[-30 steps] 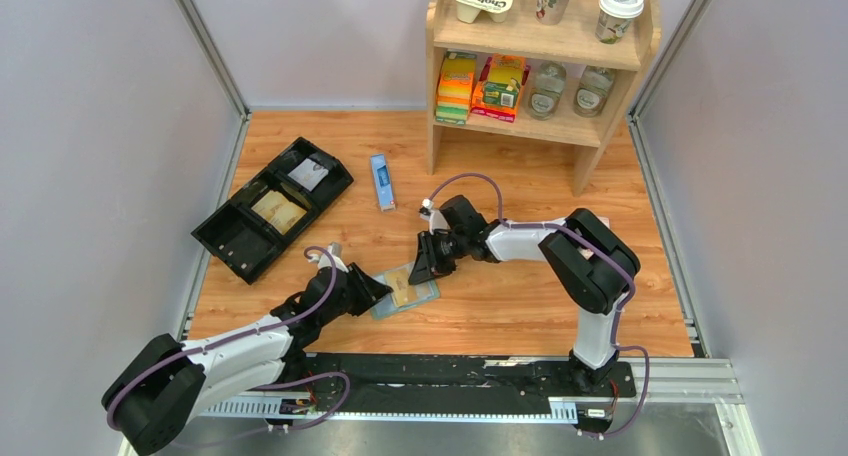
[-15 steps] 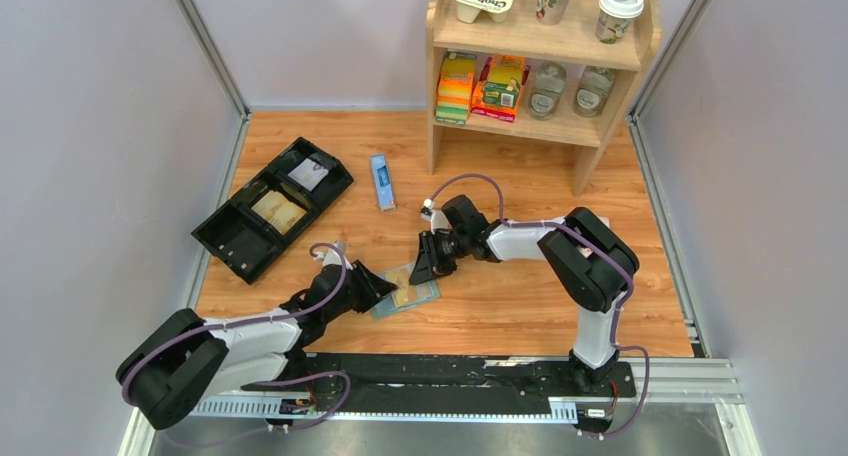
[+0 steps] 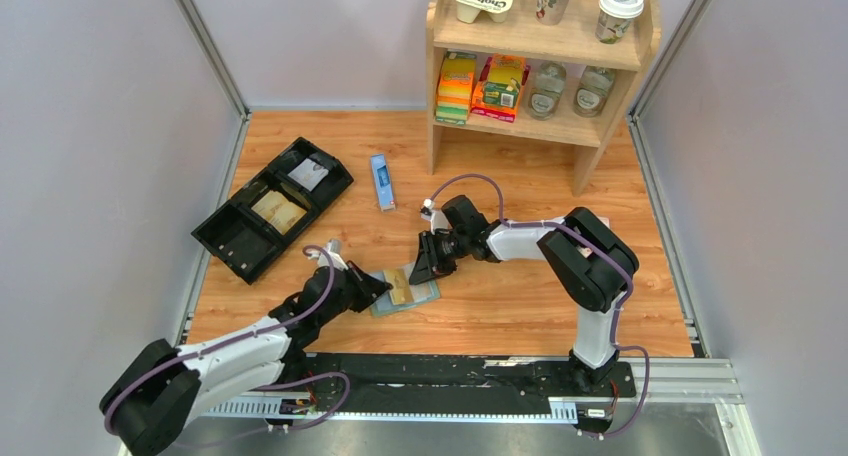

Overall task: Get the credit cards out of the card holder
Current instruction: Remove the credit card from the card holder, then place the credit card in the storage box.

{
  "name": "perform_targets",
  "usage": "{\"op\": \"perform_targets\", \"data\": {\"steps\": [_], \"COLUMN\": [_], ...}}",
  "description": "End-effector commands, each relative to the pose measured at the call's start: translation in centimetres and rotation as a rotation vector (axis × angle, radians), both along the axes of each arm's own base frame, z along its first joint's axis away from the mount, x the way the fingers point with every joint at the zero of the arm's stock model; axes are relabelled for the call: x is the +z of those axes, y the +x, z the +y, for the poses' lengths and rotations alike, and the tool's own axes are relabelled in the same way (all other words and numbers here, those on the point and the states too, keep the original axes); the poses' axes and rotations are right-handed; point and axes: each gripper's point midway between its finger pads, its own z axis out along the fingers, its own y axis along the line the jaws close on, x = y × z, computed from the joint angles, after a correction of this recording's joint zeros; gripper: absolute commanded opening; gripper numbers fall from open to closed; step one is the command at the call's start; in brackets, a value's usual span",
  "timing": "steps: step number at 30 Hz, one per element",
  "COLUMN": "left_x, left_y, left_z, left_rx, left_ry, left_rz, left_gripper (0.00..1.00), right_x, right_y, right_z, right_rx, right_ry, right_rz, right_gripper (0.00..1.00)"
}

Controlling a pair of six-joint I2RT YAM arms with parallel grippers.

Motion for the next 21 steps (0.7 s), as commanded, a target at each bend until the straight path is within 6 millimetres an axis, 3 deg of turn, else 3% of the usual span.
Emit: {"op": "perform_targets", "data": {"steps": [1, 5, 10, 16, 21], "left_x": [-1.5, -1.2, 1.3, 5.4, 9.9], "left_y": [-1.1, -1.9, -2.1, -1.9, -2.2], "left_z": [2.1, 3.1, 3.1, 2.9, 1.4], "left_rx": [0.001, -0.012, -0.073, -0.209, -0.37], "left_ry": [0.139, 0.188, 0.205, 0.31, 0.347], "left_rz": [0.029, 0.033, -0.051, -0.207, -0.337], "left_gripper": [0.0, 0.0, 0.0, 0.0, 0.0], "right_x": [-3.9, -2.7, 0.2, 6.7, 12.4], "right_y": [-0.6, -0.4, 0.2, 1.0, 0.7], "right_z": [-2.8, -2.5, -1.9, -1.4, -1.8], "right_rx": [-0.043, -0.04, -0.017, 0.031, 0.102], "right_ry": [-0.162, -0.136, -0.08, 0.01, 0.092], "right_rz": [0.019, -0.005, -0.076, -0.24, -0.42], "right_gripper": [0.27, 0.3, 0.39, 0.56, 0.69]}}
